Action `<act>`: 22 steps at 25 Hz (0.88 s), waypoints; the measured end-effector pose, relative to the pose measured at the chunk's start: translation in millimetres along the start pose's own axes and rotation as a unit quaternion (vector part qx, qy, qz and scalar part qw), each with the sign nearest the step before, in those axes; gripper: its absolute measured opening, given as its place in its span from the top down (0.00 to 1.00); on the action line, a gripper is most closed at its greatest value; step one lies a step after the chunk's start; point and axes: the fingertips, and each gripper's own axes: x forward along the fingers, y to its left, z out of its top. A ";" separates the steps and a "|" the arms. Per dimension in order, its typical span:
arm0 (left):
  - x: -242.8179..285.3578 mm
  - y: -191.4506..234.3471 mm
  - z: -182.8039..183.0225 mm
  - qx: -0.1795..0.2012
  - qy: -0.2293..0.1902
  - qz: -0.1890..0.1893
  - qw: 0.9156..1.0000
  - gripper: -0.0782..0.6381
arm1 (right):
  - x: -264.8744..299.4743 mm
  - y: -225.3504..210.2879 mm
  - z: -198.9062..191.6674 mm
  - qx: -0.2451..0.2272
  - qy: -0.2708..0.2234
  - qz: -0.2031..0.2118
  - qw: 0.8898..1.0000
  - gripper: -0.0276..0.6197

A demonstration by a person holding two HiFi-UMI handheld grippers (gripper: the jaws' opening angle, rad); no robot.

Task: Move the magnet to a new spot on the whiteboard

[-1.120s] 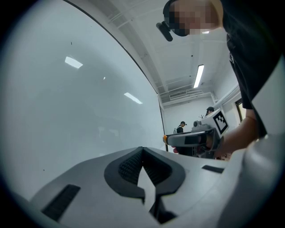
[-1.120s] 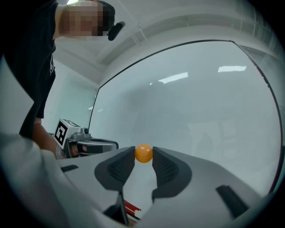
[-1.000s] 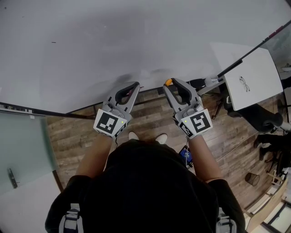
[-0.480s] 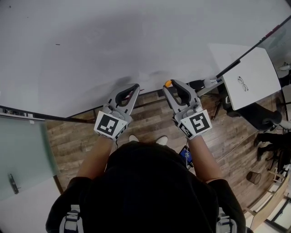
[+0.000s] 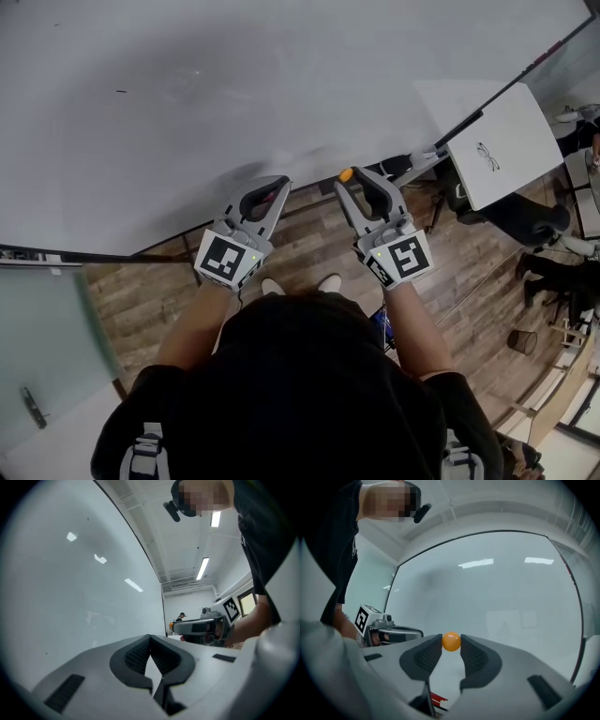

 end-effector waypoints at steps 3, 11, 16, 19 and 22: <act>0.6 0.0 -2.9 -0.002 -0.005 -0.016 1.000 0.89 | -2.5 2.4 -2.8 -0.001 0.003 -0.016 1.000 0.77; 12.8 -14.8 -4.9 -0.012 -0.006 -0.034 0.999 0.89 | -18.2 -12.0 -13.2 0.012 0.012 -0.042 0.999 0.77; 37.3 -22.1 -9.2 -0.018 -0.001 -0.027 0.999 0.89 | -26.8 -40.0 -14.8 0.023 -0.001 -0.047 0.999 0.77; 58.7 -36.4 -7.1 -0.009 -0.001 -0.020 1.000 0.89 | -41.8 -64.4 -20.2 0.031 -0.003 -0.041 0.999 0.77; 86.3 -52.7 -4.2 0.005 0.001 -0.014 1.000 0.89 | -58.4 -96.6 -26.3 0.033 -0.005 -0.037 0.999 0.77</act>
